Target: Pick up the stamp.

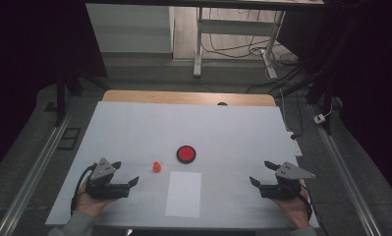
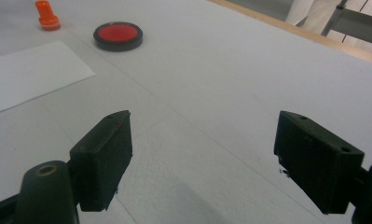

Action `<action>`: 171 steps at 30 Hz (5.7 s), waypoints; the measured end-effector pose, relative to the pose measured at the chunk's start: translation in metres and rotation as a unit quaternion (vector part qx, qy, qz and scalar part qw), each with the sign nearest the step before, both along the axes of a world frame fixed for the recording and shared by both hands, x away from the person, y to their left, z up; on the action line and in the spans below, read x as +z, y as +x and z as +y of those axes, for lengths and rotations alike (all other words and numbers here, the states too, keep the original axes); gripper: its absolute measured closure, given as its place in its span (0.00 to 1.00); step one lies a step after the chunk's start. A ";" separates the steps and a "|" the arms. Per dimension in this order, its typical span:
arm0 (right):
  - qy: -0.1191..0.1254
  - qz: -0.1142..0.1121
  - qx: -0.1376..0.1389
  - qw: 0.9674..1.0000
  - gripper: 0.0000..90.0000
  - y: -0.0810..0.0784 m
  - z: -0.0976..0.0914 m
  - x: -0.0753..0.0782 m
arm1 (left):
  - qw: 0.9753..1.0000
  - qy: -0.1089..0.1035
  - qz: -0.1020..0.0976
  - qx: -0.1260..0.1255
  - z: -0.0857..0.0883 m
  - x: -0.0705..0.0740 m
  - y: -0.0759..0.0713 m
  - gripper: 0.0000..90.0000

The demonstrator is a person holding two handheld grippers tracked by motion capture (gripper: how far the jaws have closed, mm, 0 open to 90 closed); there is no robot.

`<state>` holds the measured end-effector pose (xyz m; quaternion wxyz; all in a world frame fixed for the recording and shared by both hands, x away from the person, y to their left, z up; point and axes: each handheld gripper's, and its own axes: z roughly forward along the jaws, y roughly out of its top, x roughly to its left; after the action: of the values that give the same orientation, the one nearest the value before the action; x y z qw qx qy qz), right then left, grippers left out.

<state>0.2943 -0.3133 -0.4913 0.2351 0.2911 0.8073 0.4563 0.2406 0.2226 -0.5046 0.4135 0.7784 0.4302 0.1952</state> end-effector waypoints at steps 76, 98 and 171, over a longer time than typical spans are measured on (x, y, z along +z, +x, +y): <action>-0.011 0.007 0.021 1.000 0.32 0.002 0.014 -0.009 | 0.997 0.039 0.034 -0.054 -0.036 0.012 0.043 0.20; -0.013 0.010 0.021 1.000 0.32 -0.001 0.014 -0.011 | 0.995 0.062 0.044 -0.068 -0.060 -0.002 0.079 0.25; -0.022 0.002 0.019 1.000 0.34 -0.002 0.013 -0.012 | 0.994 0.031 0.031 -0.096 -0.053 -0.009 0.077 0.80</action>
<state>0.2923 -0.3002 -0.5030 0.2312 0.2716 0.8231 0.4419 0.3179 0.1698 -0.5133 0.3921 0.8344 0.3596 0.1438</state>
